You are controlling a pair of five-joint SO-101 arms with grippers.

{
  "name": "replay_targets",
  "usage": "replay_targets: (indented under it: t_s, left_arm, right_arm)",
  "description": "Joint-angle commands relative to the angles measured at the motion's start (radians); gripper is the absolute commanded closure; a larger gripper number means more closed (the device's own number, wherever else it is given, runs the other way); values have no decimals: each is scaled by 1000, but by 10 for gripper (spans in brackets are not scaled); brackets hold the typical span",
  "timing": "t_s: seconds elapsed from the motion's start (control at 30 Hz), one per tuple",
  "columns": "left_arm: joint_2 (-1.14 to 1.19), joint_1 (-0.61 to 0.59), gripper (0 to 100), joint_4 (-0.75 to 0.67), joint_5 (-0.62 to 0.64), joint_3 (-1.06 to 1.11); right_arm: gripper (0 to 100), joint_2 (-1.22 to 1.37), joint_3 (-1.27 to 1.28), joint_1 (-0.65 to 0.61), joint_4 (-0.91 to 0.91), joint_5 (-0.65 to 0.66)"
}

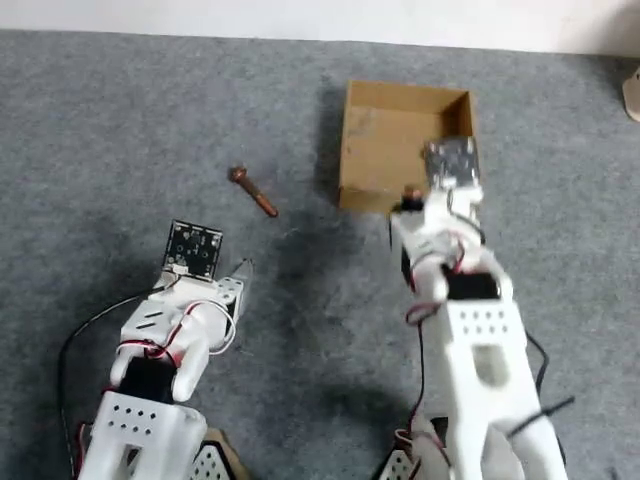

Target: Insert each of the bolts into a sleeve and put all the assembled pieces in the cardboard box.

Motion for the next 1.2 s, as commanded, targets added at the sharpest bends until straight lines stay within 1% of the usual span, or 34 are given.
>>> replay_targets:
  t_s: [0.0, 0.13, 0.3, 0.43, 0.5, 0.73, 0.87, 0.93, 1.0, 1.1, 1.13, 1.17]
  left_arm:
    - [21, -8, 832, -21, -25, -7]
    - [180, -8, 832, -40, -28, -71]
    - [532, -13, 833, -115, -29, -209]
    - [791, -15, 858, -121, -29, -343]
    - [872, -16, 864, -118, -29, -400]
    - [903, -18, 864, -118, -29, -423]
    - [903, -18, 864, -118, -32, -423]
    - [903, -16, 864, -120, -58, -421]
    - [903, -15, 865, -120, -63, -421]
    - [903, -15, 865, -120, -66, -421]
    - [903, -15, 865, -120, -66, -421]
    - [903, -15, 866, -120, -69, -421]
  right_arm:
    - [995, 140, -252, 16, 39, -8]
    - [995, 326, -470, 16, 96, -8]
    - [995, 530, -699, 41, 131, -9]
    - [995, 699, -846, 88, 137, -9]
    - [995, 788, -912, 105, 137, -9]
    - [995, 1035, -1036, 111, 134, -9]
    - [995, 1118, -1072, 104, 134, -9]
    - [987, 1145, -1078, 101, 134, -2]
    - [923, 1156, -1075, 97, 137, 15]
    - [759, 1144, -1075, 97, 160, 23]
    - [725, 1133, -1076, 96, 189, 44]
    - [722, 1119, -1076, 90, 214, 63]
